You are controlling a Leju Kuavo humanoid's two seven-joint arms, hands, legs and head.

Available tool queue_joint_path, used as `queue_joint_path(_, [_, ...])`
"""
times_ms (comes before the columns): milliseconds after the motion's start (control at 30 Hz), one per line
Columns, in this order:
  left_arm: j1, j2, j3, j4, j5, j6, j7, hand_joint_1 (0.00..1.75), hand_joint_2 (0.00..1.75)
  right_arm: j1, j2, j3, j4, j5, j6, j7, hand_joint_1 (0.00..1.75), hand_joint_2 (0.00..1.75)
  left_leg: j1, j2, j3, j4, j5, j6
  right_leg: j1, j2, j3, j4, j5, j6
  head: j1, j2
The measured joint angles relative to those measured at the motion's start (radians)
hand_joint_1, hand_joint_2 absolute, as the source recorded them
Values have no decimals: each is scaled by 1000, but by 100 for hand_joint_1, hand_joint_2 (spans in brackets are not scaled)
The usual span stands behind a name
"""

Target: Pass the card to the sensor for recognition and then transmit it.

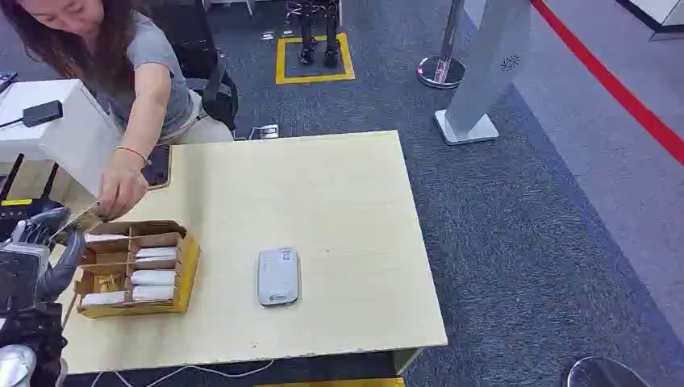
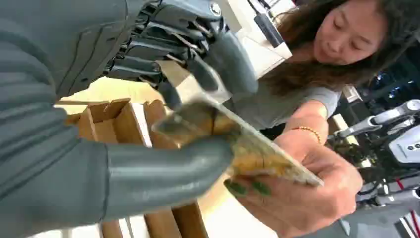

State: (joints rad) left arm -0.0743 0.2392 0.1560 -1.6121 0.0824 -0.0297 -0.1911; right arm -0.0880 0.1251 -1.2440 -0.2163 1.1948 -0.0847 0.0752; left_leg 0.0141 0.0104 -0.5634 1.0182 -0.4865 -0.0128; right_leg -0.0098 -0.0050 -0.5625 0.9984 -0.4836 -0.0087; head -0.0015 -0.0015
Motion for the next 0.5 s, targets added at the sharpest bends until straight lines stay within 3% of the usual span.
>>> queue_joint_path(500, [-7, -12, 0, 23, -6, 16, 0, 175, 175, -1, 0, 0, 0, 2, -4, 6, 0, 0, 0, 0, 0, 0, 0, 0, 0, 0, 0, 0, 0, 0, 0, 0])
